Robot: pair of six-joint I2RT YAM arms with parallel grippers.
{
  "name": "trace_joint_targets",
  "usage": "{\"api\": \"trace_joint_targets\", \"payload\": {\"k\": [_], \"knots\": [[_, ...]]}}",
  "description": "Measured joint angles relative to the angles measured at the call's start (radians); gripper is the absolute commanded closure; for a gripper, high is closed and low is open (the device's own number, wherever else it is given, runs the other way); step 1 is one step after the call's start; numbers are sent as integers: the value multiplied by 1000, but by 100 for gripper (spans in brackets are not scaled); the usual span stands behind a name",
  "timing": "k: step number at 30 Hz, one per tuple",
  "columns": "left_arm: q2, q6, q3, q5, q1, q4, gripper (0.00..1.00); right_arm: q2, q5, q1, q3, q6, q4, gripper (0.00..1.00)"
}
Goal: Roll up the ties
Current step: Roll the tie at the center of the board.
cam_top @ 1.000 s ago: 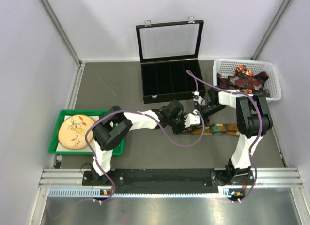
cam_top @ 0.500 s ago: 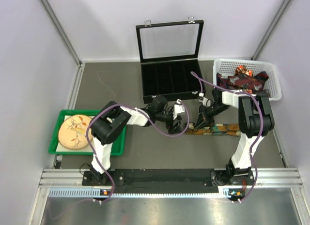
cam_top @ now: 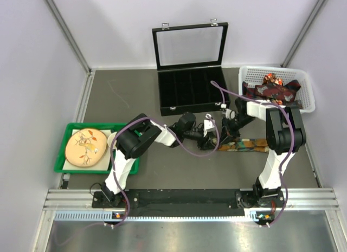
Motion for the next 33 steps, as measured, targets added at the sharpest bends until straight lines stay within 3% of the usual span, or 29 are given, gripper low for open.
{"api": "trace_joint_targets", "payload": {"k": [5, 7, 8, 10, 16, 20, 30, 33], "knots": [[-35, 68, 2, -48, -6, -101, 76, 8, 2, 11, 19, -10, -6, 100], [-81, 122, -17, -103, -10, -175, 79, 25, -18, 29, 35, -11, -1, 94], [-109, 150, -31, -132, -10, -217, 80, 35, -30, 45, 48, -11, 3, 83], [-168, 195, -61, -194, -8, -300, 81, 54, -51, 74, 73, -8, 13, 74], [-296, 275, -107, -307, 0, -533, 83, 68, -115, 109, 164, 2, 17, 63], [-301, 315, -63, -347, -17, -645, 80, 48, -171, 102, 134, 13, 47, 56], [-249, 372, 81, -377, -30, -853, 65, 5, -283, 104, -21, 115, 157, 60], [-247, 383, 87, -382, -32, -865, 60, 24, -297, 105, -21, 137, 193, 86]]}}
